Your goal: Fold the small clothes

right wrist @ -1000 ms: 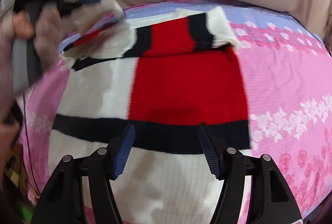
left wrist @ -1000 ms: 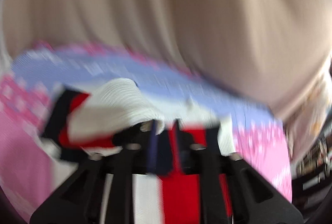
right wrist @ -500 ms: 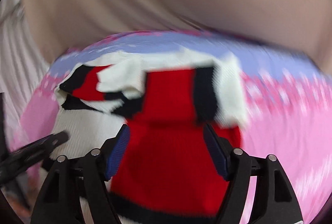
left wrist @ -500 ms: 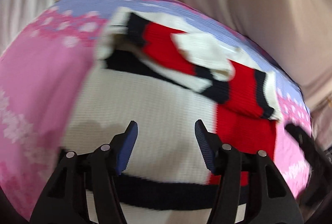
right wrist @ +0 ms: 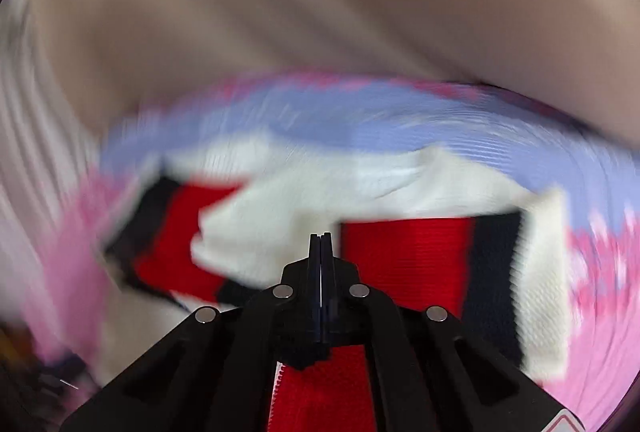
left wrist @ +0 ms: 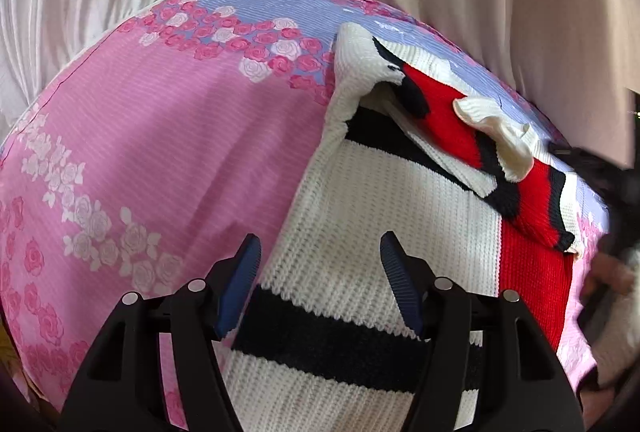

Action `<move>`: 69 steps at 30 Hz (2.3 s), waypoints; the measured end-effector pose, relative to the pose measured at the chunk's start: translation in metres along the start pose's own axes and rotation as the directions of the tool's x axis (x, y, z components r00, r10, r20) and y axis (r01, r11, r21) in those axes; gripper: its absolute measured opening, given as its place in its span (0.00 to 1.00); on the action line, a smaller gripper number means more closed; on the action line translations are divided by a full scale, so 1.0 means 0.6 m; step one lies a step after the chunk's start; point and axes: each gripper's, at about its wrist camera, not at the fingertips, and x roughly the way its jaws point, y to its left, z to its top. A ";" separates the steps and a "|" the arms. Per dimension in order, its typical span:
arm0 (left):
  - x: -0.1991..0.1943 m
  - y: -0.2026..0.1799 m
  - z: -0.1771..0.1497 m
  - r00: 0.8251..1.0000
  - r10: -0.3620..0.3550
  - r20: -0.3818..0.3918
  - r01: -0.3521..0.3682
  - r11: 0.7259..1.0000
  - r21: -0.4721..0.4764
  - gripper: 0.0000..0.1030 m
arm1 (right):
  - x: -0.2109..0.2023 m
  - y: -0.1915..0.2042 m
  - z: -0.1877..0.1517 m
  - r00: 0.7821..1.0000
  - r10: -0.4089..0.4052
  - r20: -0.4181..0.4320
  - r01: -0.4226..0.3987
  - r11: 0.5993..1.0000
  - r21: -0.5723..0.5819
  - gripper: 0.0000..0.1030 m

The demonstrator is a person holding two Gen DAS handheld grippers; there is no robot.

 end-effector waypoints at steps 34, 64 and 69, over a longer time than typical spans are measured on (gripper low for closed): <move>0.056 -0.051 0.085 1.000 -0.011 0.029 0.011 1.000 0.025 0.67 | -0.069 -0.069 -0.033 0.994 -0.111 0.008 0.111 0.992 -0.051 0.22; 0.090 -0.046 0.112 1.000 -0.017 0.000 0.017 1.000 -0.026 0.71 | -0.037 -0.221 -0.106 0.999 0.045 -0.020 -0.030 0.877 0.480 0.07; 0.132 -0.067 0.107 0.999 0.027 -0.036 -0.026 0.999 0.027 0.71 | -0.006 -0.223 -0.118 0.995 0.060 -0.081 -0.016 0.888 0.459 0.22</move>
